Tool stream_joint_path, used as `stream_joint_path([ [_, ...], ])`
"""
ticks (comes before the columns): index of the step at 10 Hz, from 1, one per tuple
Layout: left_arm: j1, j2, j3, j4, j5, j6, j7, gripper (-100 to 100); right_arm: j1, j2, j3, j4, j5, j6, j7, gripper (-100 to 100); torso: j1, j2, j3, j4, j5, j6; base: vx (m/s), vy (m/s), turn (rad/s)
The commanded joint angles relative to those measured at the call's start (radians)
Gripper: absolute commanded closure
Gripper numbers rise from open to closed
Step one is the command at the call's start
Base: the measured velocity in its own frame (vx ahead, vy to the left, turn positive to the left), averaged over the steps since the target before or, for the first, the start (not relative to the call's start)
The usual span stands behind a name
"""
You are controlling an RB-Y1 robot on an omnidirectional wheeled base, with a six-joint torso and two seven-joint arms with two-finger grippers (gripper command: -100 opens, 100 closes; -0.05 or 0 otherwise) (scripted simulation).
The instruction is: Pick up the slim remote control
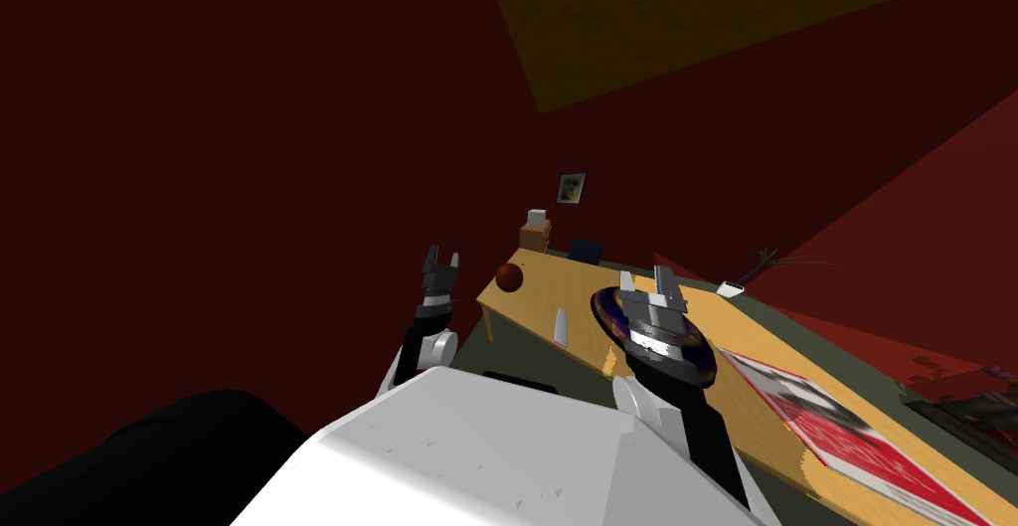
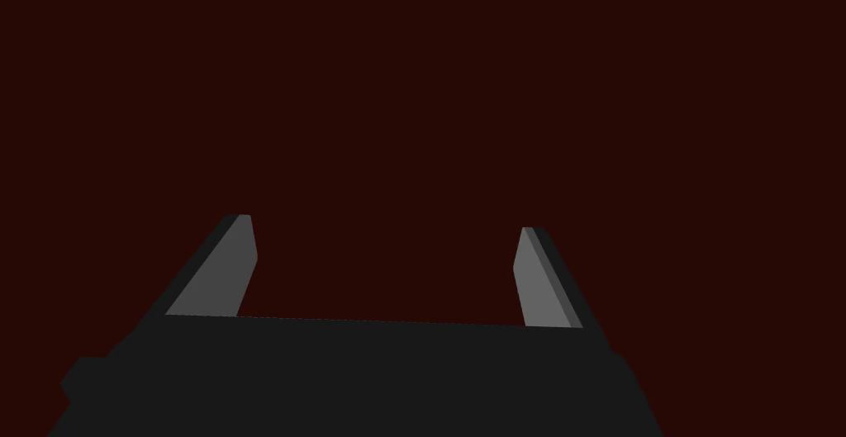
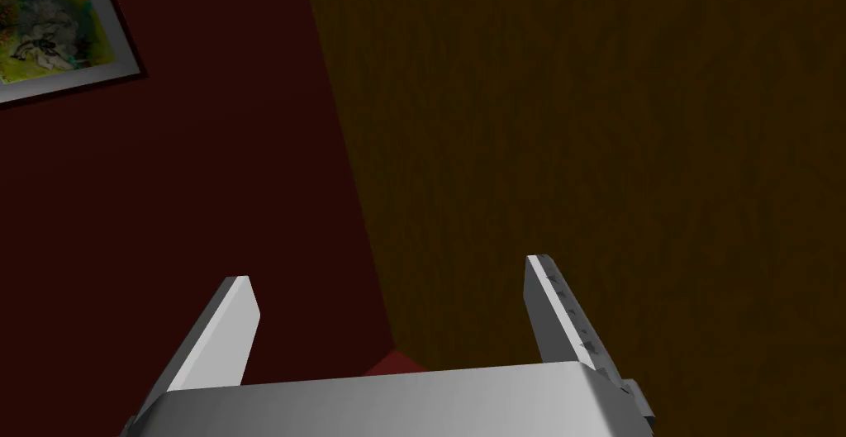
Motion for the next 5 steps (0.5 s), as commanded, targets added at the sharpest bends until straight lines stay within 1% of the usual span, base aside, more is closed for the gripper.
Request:
stream_joint_path([
  [1, 0.000, 0.000, 0.000, 0.000, 0.000, 0.000, 0.000, 0, -0.028, -0.038, -0.016, 0.029, 0.005, 0.028, -0.026, -100, 0.000, 0.000, 0.000, 0.000, 0.000, 0.000, -0.010, -0.006, -0.003],
  [3, 0.000, 0.000, 0.000, 0.000, 0.000, 0.000, 0.000, 0, -0.069, -0.076, -0.039, 0.072, 0.012, 0.069, -0.065, -100, -0.001, 0.001, 0.001, 0.000, 0.000, 0.000, -0.025, -0.013, 0.000],
  [5, 0.000, 0.000, 0.000, 0.000, 0.000, 0.000, 0.000, 0, -0.124, -0.116, -0.070, 0.124, 0.021, 0.126, -0.120, -100, -0.001, 0.001, 0.001, 0.000, 0.000, 0.000, -0.030, -0.011, 0.003],
])
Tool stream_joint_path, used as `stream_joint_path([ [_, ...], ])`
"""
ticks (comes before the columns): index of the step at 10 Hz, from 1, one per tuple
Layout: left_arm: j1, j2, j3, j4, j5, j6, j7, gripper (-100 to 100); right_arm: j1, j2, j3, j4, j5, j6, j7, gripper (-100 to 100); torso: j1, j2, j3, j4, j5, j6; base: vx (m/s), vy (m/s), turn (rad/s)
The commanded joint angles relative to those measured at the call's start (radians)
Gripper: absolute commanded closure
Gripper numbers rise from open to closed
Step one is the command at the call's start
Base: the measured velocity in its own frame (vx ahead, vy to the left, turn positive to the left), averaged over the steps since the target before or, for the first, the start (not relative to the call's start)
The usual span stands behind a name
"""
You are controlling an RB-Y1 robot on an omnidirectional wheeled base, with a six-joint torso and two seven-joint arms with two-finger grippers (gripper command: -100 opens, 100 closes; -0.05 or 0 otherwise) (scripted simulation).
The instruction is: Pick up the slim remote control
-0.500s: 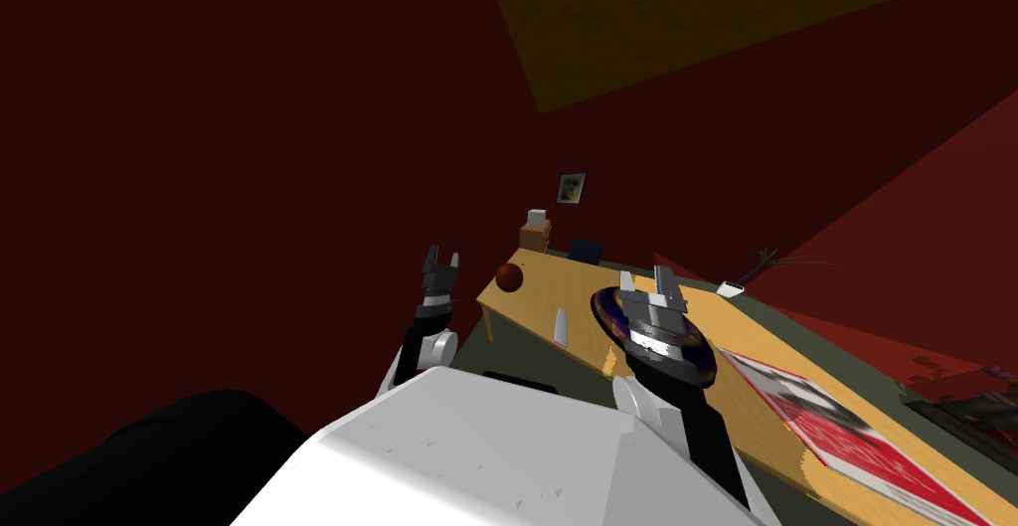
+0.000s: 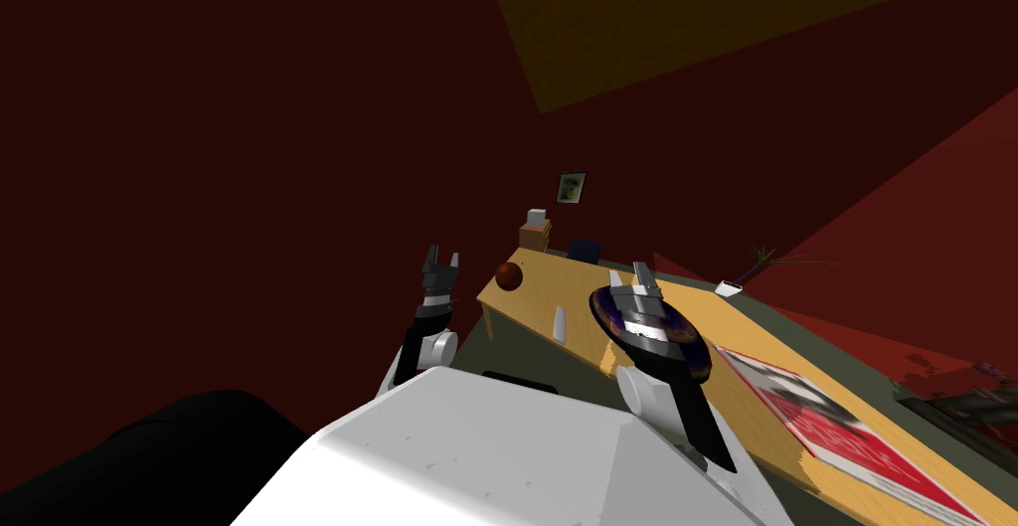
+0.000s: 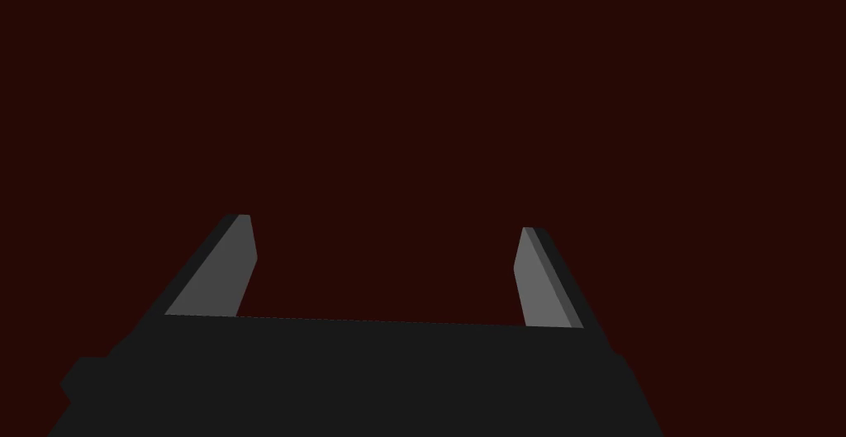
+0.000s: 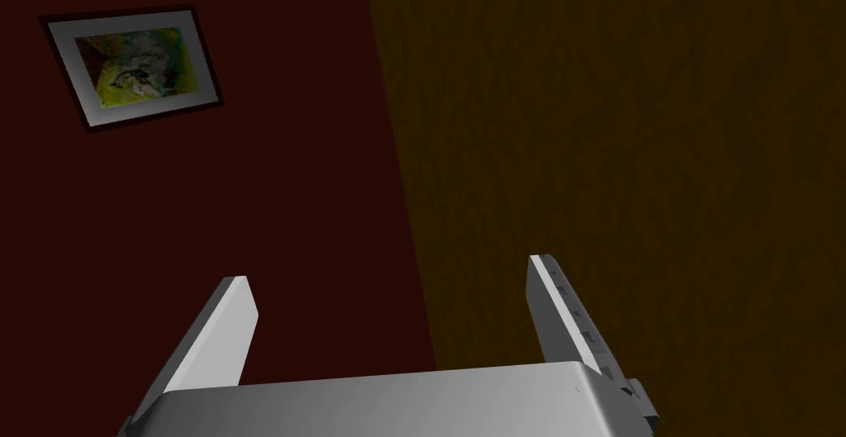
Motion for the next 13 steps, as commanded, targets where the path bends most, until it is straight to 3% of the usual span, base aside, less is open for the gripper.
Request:
stream_joint_path([
  [1, 0.000, 0.000, 0.000, 0.000, 0.000, 0.000, 0.000, 0, -0.023, -0.015, -0.014, 0.029, 0.001, 0.022, -0.023, -100, 0.000, 0.000, 0.000, 0.000, 0.000, 0.000, -0.020, -0.008, 0.001],
  [3, 0.000, 0.000, 0.000, 0.000, 0.000, 0.000, 0.000, 0, -0.090, -0.057, -0.053, 0.102, 0.011, 0.085, -0.087, -100, 0.000, -0.001, 0.000, 0.000, 0.000, 0.000, -0.019, -0.009, 0.010],
  [6, 0.000, 0.000, 0.000, 0.000, 0.000, 0.000, 0.000, 0, -0.127, -0.079, -0.075, 0.149, 0.016, 0.134, -0.130, -100, 0.001, -0.001, 0.000, 0.000, 0.000, 0.000, -0.018, -0.003, 0.009],
  [7, 0.000, 0.000, 0.000, 0.000, 0.000, 0.000, 0.000, 0, -0.165, -0.101, -0.098, 0.193, 0.021, 0.176, -0.172, -100, 0.001, -0.001, 0.000, 0.000, 0.000, 0.000, -0.018, -0.003, 0.017],
  [8, 0.000, 0.000, 0.000, 0.000, 0.000, 0.000, 0.000, 0, -0.165, -0.101, -0.098, 0.197, 0.021, 0.178, -0.172, -100, 0.001, -0.001, 0.000, 0.000, 0.000, 0.000, -0.014, -0.003, 0.012],
  [9, 0.000, 0.000, 0.000, 0.000, 0.000, 0.000, 0.000, 0, -0.206, -0.123, -0.122, 0.245, 0.026, 0.218, -0.216, -100, 0.001, -0.001, 0.000, 0.000, 0.000, 0.000, -0.016, 0.001, 0.024],
  [10, 0.000, 0.000, 0.000, 0.000, 0.000, 0.000, 0.000, 0, -0.206, -0.123, -0.122, 0.247, 0.026, 0.224, -0.216, -100, 0.001, -0.001, 0.000, 0.000, 0.000, 0.000, -0.014, 0.000, 0.011],
  [11, 0.000, 0.000, 0.000, 0.000, 0.000, 0.000, 0.000, 0, -0.247, -0.145, -0.147, 0.289, 0.030, 0.265, -0.260, -100, 0.001, -0.001, -0.001, 0.000, 0.000, 0.000, -0.016, 0.001, 0.030],
  [12, 0.000, 0.000, 0.000, 0.000, 0.000, 0.000, 0.000, 0, -0.247, -0.145, -0.147, 0.299, 0.030, 0.272, -0.262, -100, 0.001, -0.001, -0.001, 0.000, 0.000, 0.000, -0.011, 0.001, 0.018],
  [13, 0.000, 0.000, 0.000, 0.000, 0.000, 0.000, 0.000, 0, -0.290, -0.167, -0.173, 0.337, 0.035, 0.316, -0.302, -100, 0.001, -0.001, -0.001, 0.000, 0.000, 0.000, -0.012, 0.006, 0.032],
])
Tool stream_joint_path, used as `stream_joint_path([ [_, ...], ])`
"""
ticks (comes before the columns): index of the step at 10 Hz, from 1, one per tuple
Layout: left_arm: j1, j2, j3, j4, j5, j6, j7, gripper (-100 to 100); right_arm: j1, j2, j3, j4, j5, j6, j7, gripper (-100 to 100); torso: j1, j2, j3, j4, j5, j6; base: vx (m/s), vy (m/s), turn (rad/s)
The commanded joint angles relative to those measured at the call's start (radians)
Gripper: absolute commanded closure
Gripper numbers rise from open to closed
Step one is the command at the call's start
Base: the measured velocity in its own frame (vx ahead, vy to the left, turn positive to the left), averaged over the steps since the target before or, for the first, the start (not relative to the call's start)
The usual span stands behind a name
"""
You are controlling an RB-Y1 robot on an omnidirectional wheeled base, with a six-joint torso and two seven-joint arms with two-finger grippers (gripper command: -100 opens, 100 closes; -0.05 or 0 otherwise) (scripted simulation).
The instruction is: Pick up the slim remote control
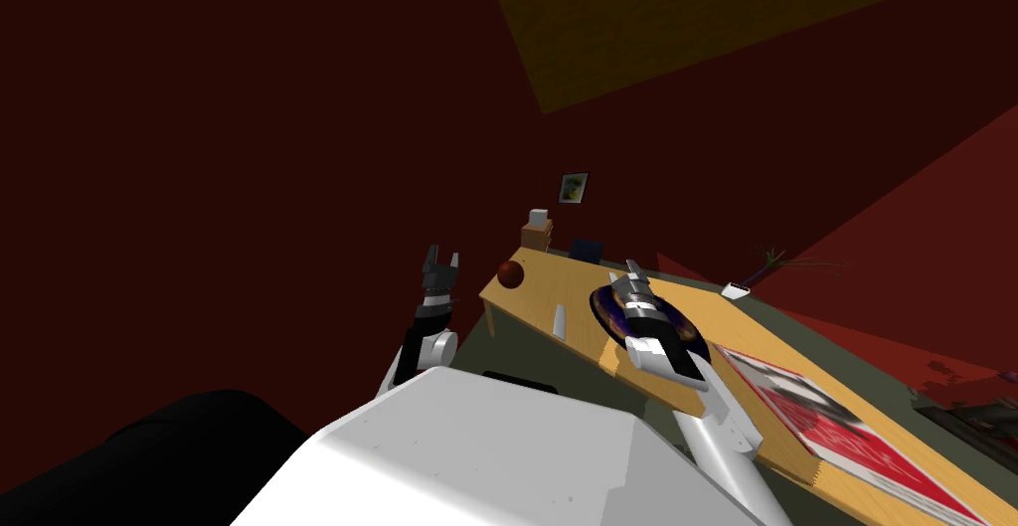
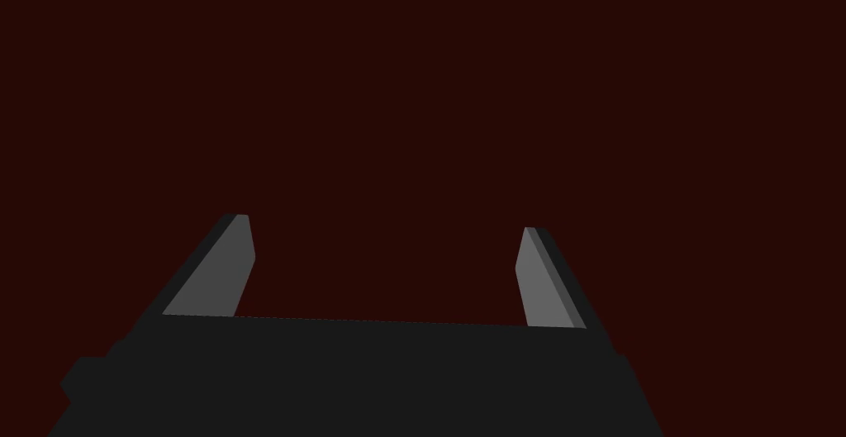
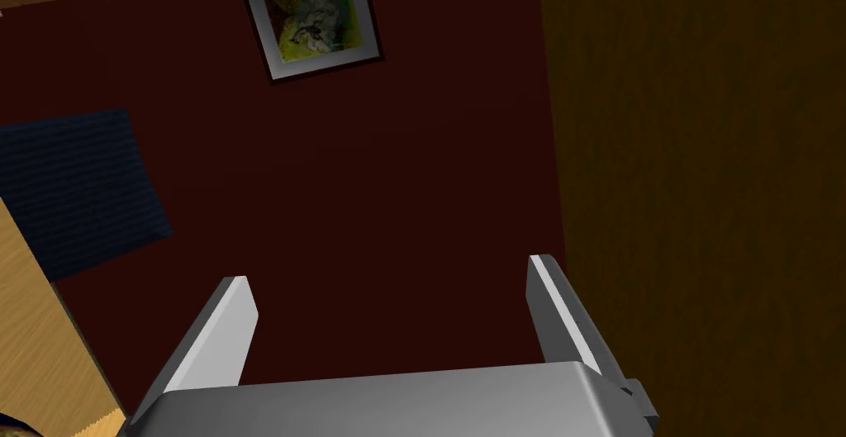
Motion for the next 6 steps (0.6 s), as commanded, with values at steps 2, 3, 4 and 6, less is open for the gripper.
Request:
stream_joint_path([
  [2, 0.000, 0.000, 0.000, 0.000, 0.000, 0.000, 0.000, 0, -0.067, -0.039, -0.042, 0.078, 0.003, 0.070, -0.072, -100, 0.000, 0.000, 0.000, 0.000, 0.000, 0.000, -0.013, 0.007, 0.029],
  [3, 0.000, 0.000, 0.000, 0.000, 0.000, 0.000, 0.000, 0, -0.067, -0.039, -0.042, 0.103, 0.003, 0.082, -0.085, -100, 0.000, 0.000, 0.000, 0.000, 0.000, 0.000, -0.010, 0.006, 0.023],
  [4, 0.000, 0.000, 0.000, 0.000, 0.000, 0.000, 0.000, 0, -0.108, -0.060, -0.069, 0.130, 0.006, 0.122, -0.124, -100, 0.000, 0.000, 0.000, 0.000, 0.000, 0.000, -0.010, 0.013, 0.042],
  [6, 0.000, 0.000, 0.000, 0.000, 0.000, 0.000, 0.000, 0, -0.110, -0.060, -0.069, 0.164, 0.006, 0.135, -0.136, -100, 0.001, 0.000, 0.000, 0.000, 0.000, 0.000, -0.003, 0.005, 0.012],
])
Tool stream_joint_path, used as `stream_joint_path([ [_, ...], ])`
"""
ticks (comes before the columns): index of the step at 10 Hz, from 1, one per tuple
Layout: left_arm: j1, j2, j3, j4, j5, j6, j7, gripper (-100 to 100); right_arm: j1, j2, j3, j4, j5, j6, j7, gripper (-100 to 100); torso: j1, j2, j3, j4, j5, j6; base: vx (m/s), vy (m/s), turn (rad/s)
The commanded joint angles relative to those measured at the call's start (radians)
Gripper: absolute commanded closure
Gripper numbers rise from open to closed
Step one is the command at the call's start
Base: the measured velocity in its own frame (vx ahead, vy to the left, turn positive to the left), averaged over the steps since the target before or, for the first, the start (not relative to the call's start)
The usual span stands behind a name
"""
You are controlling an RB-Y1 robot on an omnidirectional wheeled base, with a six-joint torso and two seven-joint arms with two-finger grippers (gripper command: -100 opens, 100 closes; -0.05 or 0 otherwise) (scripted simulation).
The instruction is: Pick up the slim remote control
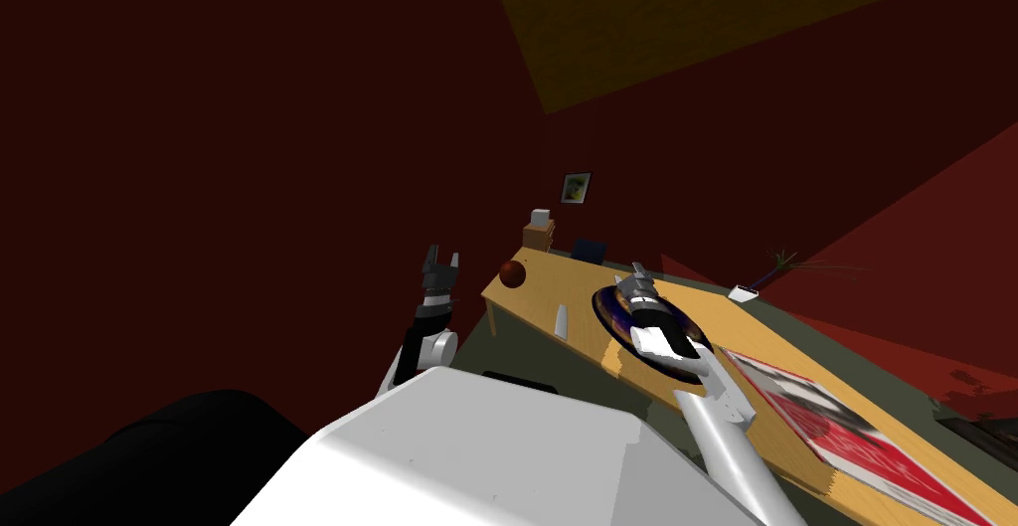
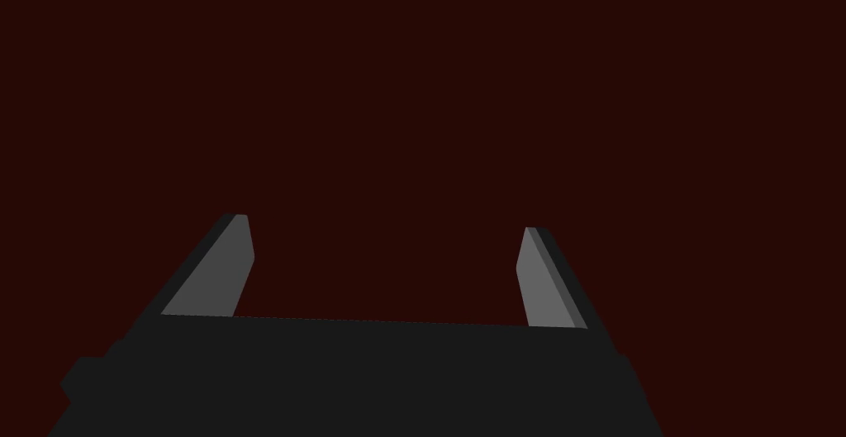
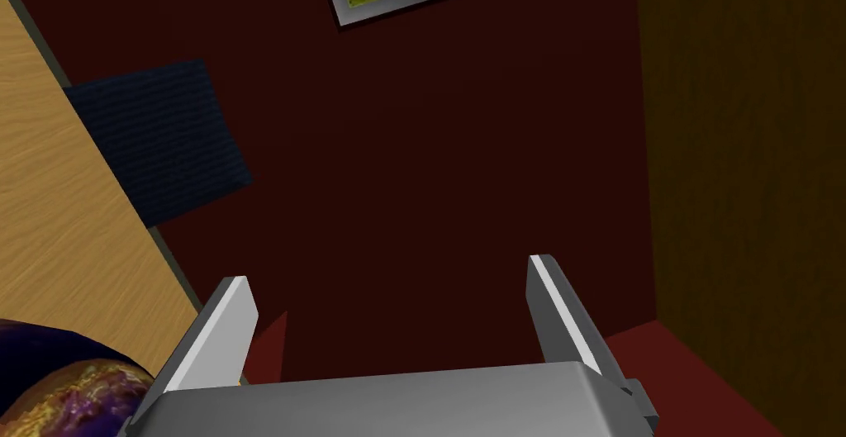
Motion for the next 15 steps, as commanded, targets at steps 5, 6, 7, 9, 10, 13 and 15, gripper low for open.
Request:
stream_joint_path([
  [5, 0.000, 0.000, 0.000, 0.000, 0.000, 0.000, 0.000, 0, -0.126, -0.068, -0.082, 0.169, 0.001, 0.145, -0.147, -100, 0.001, 0.000, 0.000, 0.000, 0.000, 0.000, -0.003, 0.016, 0.049],
  [6, 0.000, 0.000, 0.000, 0.000, 0.000, 0.000, 0.000, 0, -0.126, -0.068, -0.082, 0.194, 0.001, 0.162, -0.165, -100, 0.001, 0.000, 0.000, 0.000, 0.000, 0.000, 0.000, 0.020, 0.045],
  [7, 0.000, 0.000, 0.000, 0.000, 0.000, 0.000, 0.000, 0, -0.126, -0.068, -0.082, 0.205, 0.001, 0.162, -0.165, -100, 0.001, 0.000, 0.000, 0.000, 0.000, 0.000, 0.002, 0.009, -0.008],
  [9, 0.000, 0.000, 0.000, 0.000, 0.000, 0.000, 0.000, 0, -0.164, -0.086, -0.108, 0.245, 0.001, 0.217, -0.215, -100, 0.000, 0.000, 0.000, 0.000, 0.000, 0.000, 0.001, 0.008, 0.040],
  [10, 0.000, 0.000, 0.000, 0.000, 0.000, 0.000, 0.000, 0, -0.164, -0.086, -0.108, 0.271, 0.001, 0.217, -0.218, -100, 0.001, -0.001, 0.000, 0.000, 0.000, 0.000, 0.006, 0.017, 0.048],
  [13, 0.000, 0.000, 0.000, 0.000, 0.000, 0.000, 0.000, 0, -0.201, -0.104, -0.133, 0.339, 0.000, 0.272, -0.271, -100, 0.001, -0.001, 0.000, 0.000, 0.000, 0.000, 0.006, 0.020, 0.037],
  [15, 0.000, 0.000, 0.000, 0.000, 0.000, 0.000, 0.000, 0, -0.237, -0.120, -0.157, 0.387, -0.002, 0.327, -0.324, -100, 0.001, -0.001, 0.000, 0.000, 0.000, 0.000, 0.010, 0.021, 0.066],
])
